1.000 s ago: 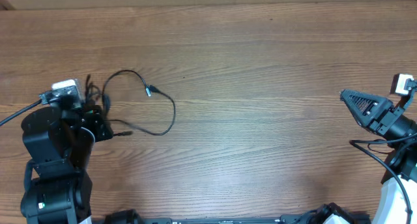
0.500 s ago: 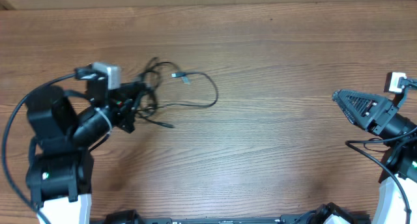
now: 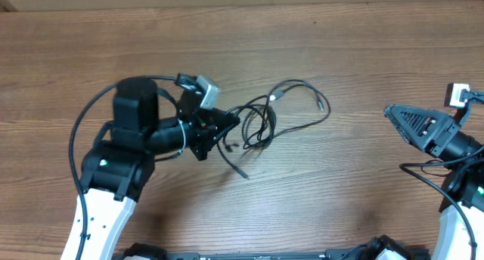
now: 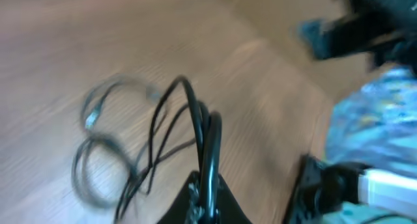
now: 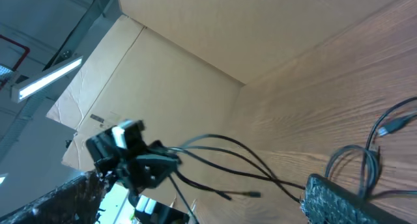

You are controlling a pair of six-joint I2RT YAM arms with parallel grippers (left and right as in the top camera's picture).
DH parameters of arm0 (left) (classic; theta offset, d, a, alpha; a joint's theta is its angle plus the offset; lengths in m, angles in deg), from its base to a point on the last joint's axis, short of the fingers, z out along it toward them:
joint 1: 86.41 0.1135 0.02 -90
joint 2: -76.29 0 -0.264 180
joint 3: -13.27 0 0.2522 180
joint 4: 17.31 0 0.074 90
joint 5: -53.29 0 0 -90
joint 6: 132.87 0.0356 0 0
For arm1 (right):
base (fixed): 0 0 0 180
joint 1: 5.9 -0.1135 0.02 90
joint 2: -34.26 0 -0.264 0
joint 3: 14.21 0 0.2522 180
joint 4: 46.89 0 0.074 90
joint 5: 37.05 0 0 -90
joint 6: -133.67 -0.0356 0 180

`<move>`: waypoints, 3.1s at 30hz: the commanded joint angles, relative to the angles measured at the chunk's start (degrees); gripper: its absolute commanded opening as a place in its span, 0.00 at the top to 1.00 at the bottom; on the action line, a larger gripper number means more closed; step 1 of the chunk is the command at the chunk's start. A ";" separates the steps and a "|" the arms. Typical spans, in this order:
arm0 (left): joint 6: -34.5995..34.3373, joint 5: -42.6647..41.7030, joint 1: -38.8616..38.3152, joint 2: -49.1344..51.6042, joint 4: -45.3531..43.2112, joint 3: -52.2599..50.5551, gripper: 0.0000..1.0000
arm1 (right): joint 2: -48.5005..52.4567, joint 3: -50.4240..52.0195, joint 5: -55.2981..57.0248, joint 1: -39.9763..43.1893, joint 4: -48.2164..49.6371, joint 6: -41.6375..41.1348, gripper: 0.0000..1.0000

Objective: Untangle cables

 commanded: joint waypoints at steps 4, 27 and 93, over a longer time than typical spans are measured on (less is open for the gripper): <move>-0.50 25.97 -0.61 1.70 13.11 0.48 0.96 | -0.15 -0.79 -1.88 -0.28 0.26 0.66 0.02; -4.31 43.58 -0.44 2.56 17.49 0.48 0.00 | -0.15 -0.79 -1.88 -0.28 0.26 0.66 0.02; 21.35 32.41 -15.12 52.02 -25.44 0.48 0.49 | -0.15 -0.79 -1.88 -0.28 0.26 2.19 0.03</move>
